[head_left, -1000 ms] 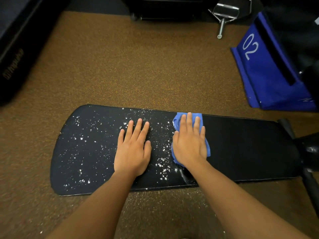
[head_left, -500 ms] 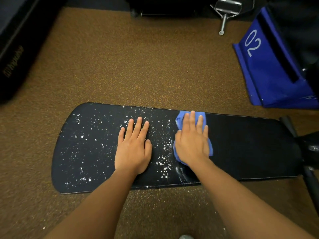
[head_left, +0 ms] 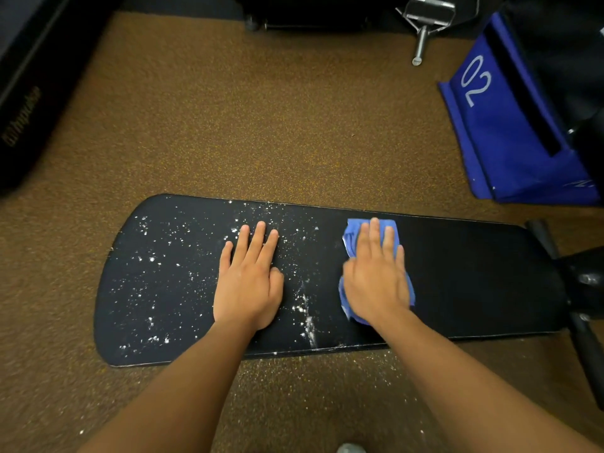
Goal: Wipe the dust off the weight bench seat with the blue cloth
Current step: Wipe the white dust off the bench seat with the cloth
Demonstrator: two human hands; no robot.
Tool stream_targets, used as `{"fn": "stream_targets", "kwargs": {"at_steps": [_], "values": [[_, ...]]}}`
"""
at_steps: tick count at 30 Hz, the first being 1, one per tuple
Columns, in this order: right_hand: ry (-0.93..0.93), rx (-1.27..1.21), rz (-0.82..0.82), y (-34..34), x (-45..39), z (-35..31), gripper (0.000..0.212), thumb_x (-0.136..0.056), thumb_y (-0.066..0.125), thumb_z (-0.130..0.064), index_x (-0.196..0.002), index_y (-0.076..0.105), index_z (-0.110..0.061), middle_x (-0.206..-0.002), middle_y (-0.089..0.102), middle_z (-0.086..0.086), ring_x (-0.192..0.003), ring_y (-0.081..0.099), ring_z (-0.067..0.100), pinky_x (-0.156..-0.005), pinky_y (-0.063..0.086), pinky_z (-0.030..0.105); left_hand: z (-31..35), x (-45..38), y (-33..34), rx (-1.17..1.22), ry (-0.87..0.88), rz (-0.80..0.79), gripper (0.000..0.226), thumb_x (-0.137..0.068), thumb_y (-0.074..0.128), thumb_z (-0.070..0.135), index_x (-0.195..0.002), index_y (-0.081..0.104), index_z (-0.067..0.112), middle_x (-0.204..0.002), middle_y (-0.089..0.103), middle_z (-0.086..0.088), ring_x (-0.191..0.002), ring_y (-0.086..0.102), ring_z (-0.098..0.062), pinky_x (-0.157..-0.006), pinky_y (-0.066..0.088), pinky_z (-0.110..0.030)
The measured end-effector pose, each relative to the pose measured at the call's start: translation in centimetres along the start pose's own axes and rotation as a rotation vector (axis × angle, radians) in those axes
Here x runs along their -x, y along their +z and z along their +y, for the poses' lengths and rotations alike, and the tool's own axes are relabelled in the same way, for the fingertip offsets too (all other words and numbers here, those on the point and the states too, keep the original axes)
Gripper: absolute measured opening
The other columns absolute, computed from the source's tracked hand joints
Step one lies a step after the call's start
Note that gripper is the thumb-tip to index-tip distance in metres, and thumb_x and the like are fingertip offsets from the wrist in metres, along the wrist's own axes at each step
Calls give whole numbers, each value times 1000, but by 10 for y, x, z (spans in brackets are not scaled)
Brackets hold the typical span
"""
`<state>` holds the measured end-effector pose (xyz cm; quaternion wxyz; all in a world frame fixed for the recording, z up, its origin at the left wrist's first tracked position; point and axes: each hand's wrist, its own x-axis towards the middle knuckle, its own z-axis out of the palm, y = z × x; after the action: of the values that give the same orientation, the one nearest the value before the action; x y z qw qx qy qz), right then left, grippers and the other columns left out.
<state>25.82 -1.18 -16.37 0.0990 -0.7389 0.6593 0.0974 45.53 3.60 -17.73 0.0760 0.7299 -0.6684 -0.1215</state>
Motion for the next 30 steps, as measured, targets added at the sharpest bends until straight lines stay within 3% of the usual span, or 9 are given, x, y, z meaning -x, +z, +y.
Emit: {"fn": "stream_targets", "kwargs": {"at_steps": [2, 4, 9, 12, 17, 19, 24, 28, 30], "values": [[-11, -26, 25, -3, -7, -26, 64, -97, 20, -31, -150, -7, -6, -160, -10, 13, -146, -9, 33, -116, 1, 50, 0, 0, 1, 2, 3, 3, 65, -88, 14, 37, -152, 17, 23, -161, 8, 1, -148, -1, -20, -119, 5, -46], [-118, -9, 31, 4, 9, -46, 65, -95, 14, -33, -150, -5, -7, -160, -7, 14, -146, -8, 33, -117, 3, 51, 0, -1, 1, -7, 6, 2, 66, -87, 15, 36, -151, 18, 23, -160, 9, 1, -148, 1, -20, -119, 6, -46], [-345, -36, 17, 15, 67, -11, 64, -88, 27, -31, -146, 30, -5, -153, 32, 12, -142, 27, 31, -109, 30, 53, -2, -1, 1, -2, 8, 3, 65, -87, 16, 34, -151, 19, 23, -160, 10, 1, -148, 1, -20, -119, 7, -46], [-262, -7, 24, 11, 47, 17, 63, -85, 29, -28, -143, 36, -4, -151, 37, 12, -139, 33, 34, -106, 36, 54, -2, 0, 0, -6, 5, 2, 64, -88, 15, 34, -152, 18, 23, -161, 8, 1, -148, -1, -19, -119, 7, -45], [-81, -1, -11, -4, -3, -14, 63, -98, 19, -29, -150, -10, -9, -160, -14, 8, -146, -14, 29, -117, -1, 47, 0, 0, 0, -9, 8, 3, 64, -88, 16, 34, -152, 18, 23, -161, 9, 1, -148, 0, -20, -119, 7, -46], [-121, -19, 10, -2, 6, -33, 63, -97, 18, -31, -151, -7, -9, -160, -11, 10, -146, -11, 30, -118, 0, 49, 0, -1, 1, -10, 10, 5, 64, -88, 18, 33, -151, 19, 22, -160, 11, 0, -148, 2, -21, -118, 8, -46], [-362, -33, 40, 14, 62, -13, 62, -90, 26, -31, -146, 30, -5, -153, 31, 12, -141, 27, 31, -109, 31, 53, -2, -1, 0, 6, 9, 11, 65, -87, 18, 33, -151, 21, 22, -160, 11, 1, -148, 2, -20, -118, 8, -45], [-231, 3, 60, 13, 39, 11, 61, -87, 29, -28, -143, 37, -4, -151, 36, 12, -140, 31, 31, -107, 32, 52, -2, 0, -1, 11, 7, 8, 64, -88, 16, 34, -151, 20, 23, -160, 10, 1, -148, 0, -19, -119, 7, -45], [-146, -5, 71, 4, 8, -2, 61, -92, 25, -28, -149, 22, -4, -157, 21, 13, -145, 17, 32, -113, 22, 50, -1, 0, -1, 9, 3, 7, 65, -88, 15, 34, -151, 19, 23, -161, 9, 1, -148, -1, -19, -119, 6, -44]]}}
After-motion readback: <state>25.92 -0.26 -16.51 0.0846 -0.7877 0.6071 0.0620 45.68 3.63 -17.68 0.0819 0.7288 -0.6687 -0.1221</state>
